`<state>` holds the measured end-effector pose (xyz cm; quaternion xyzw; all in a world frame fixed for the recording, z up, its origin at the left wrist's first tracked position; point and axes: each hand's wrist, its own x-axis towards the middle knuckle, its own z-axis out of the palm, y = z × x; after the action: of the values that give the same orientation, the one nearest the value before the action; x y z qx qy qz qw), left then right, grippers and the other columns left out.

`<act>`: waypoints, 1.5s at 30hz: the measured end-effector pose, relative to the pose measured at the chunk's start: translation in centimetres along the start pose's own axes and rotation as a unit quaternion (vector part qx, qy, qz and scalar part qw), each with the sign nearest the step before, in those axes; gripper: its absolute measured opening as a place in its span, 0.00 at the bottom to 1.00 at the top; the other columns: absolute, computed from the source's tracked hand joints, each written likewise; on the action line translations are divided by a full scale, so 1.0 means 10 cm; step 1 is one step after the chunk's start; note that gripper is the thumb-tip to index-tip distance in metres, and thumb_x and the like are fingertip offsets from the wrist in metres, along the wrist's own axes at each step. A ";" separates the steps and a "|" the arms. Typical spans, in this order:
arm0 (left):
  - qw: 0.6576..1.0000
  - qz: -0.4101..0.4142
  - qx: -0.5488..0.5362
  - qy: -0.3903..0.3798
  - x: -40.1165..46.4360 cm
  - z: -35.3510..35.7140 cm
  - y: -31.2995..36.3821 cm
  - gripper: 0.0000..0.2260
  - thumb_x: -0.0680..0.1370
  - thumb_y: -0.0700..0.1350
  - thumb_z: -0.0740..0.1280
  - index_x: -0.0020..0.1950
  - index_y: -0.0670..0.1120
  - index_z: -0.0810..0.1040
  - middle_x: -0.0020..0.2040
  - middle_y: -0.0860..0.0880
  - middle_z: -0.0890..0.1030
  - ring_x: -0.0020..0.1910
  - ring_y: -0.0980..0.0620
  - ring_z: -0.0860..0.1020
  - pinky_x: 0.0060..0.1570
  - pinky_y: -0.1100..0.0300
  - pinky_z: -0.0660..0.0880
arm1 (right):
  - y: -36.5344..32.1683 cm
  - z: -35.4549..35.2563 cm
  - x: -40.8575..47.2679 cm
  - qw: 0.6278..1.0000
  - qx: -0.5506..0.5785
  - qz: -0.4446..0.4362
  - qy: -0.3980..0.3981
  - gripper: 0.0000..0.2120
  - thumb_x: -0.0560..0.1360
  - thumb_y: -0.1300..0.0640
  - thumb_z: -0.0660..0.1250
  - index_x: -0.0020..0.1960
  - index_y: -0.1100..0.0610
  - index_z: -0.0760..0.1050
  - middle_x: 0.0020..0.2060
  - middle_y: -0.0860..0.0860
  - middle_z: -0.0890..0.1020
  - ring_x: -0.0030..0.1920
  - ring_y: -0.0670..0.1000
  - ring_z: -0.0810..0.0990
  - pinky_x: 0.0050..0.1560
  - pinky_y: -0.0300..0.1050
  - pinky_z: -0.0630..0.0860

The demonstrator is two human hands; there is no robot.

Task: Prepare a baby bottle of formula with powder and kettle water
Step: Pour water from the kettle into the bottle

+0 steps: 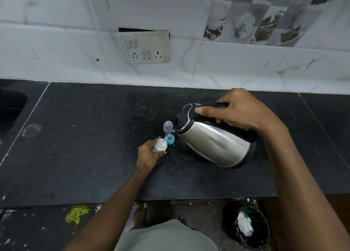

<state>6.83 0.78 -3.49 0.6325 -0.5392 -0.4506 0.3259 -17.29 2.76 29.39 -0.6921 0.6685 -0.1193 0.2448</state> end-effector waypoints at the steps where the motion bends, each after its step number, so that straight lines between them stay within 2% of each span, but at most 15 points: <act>1: 1.000 0.000 -0.001 0.000 0.00 0.00 -0.01 0.32 0.68 0.38 0.83 0.71 0.45 0.80 0.66 0.48 0.83 0.64 0.50 0.81 0.70 0.50 0.77 | 0.00 0.00 0.00 1.000 0.000 0.000 0.000 0.33 0.69 0.26 0.70 0.31 0.58 0.80 0.19 0.50 0.75 0.20 0.45 0.71 0.25 0.38 0.67; 11: 1.000 -0.003 0.001 -0.004 -0.02 -0.01 0.02 0.32 0.69 0.37 0.82 0.72 0.45 0.79 0.67 0.47 0.83 0.64 0.50 0.81 0.69 0.51 0.77 | -0.01 0.01 -0.02 1.000 0.006 -0.008 -0.001 0.32 0.70 0.27 0.71 0.31 0.57 0.80 0.19 0.50 0.75 0.20 0.45 0.71 0.22 0.33 0.66; 39: 0.999 -0.017 -0.028 -0.006 -0.01 -0.03 -0.05 0.30 0.68 0.38 0.84 0.69 0.47 0.82 0.67 0.50 0.83 0.65 0.52 0.81 0.69 0.51 0.78 | 0.09 0.35 0.10 0.999 0.032 -0.026 -0.027 0.30 0.73 0.33 0.73 0.31 0.59 0.80 0.18 0.46 0.75 0.19 0.42 0.71 0.24 0.32 0.65; 42: 0.999 -0.010 -0.030 -0.005 -0.01 -0.03 -0.04 0.29 0.68 0.38 0.83 0.69 0.46 0.82 0.66 0.50 0.83 0.64 0.52 0.82 0.69 0.51 0.78 | 0.15 0.46 0.13 0.998 0.044 -0.020 -0.027 0.30 0.73 0.33 0.73 0.31 0.59 0.80 0.19 0.48 0.76 0.20 0.42 0.70 0.25 0.33 0.66; 45: 0.999 -0.007 -0.037 -0.007 -0.04 -0.03 -0.03 0.29 0.69 0.38 0.83 0.69 0.46 0.83 0.64 0.50 0.84 0.63 0.52 0.82 0.68 0.51 0.78 | 0.25 0.58 0.16 0.998 0.058 -0.003 -0.027 0.32 0.72 0.29 0.72 0.31 0.60 0.80 0.20 0.50 0.77 0.21 0.45 0.72 0.27 0.39 0.69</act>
<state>7.22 1.18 -3.60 0.6204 -0.5199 -0.4769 0.3426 -16.45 2.30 22.97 -0.6814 0.6517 -0.1404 0.3022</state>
